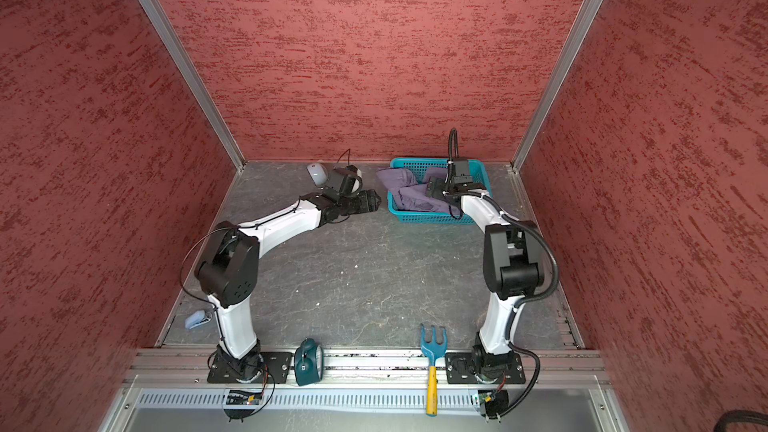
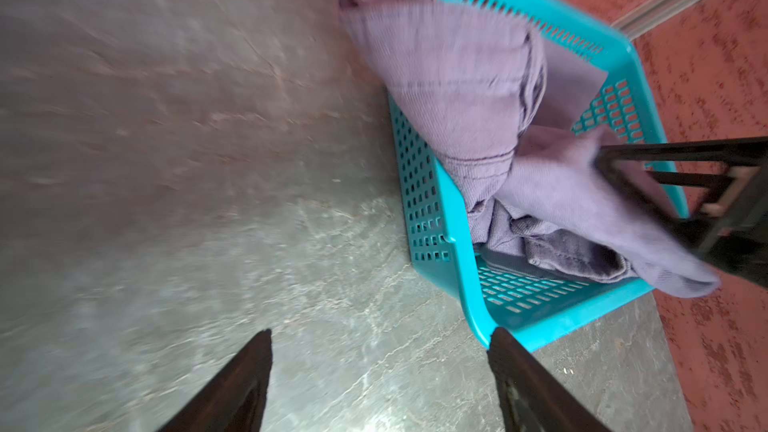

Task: Fold and stack the trousers
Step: 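Reach both grippers into the teal basket toward the lavender trousers, then grasp the trousers with both grippers and lift them out of the basket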

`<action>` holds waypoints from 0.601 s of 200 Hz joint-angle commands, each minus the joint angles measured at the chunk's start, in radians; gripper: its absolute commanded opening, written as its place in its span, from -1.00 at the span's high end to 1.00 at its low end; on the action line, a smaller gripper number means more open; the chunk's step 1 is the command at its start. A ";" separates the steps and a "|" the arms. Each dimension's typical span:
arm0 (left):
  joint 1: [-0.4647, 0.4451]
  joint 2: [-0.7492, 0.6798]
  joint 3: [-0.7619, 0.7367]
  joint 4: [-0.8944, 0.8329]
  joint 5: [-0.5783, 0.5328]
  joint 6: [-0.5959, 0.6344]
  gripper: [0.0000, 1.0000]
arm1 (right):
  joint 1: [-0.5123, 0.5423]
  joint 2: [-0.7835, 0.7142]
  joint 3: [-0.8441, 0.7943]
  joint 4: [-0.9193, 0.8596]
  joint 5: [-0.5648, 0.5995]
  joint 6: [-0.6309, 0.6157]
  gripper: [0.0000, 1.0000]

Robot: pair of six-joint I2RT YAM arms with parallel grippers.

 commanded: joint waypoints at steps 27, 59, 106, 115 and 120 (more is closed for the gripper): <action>-0.012 0.183 0.162 -0.037 0.148 -0.054 -0.35 | 0.000 0.153 0.136 -0.021 -0.095 -0.024 -0.34; -0.034 0.273 0.261 -0.037 0.202 -0.081 -0.02 | -0.001 0.137 0.232 -0.020 -0.051 -0.025 1.00; -0.104 0.329 0.410 -0.059 0.236 -0.076 -0.03 | 0.000 -0.078 0.390 -0.028 0.022 -0.021 1.00; -0.116 0.326 0.425 -0.062 0.235 -0.071 -0.10 | 0.004 -0.119 0.434 -0.036 0.024 -0.017 1.00; -0.121 0.323 0.429 -0.063 0.235 -0.070 -0.14 | 0.007 -0.141 0.461 -0.045 0.026 -0.016 1.00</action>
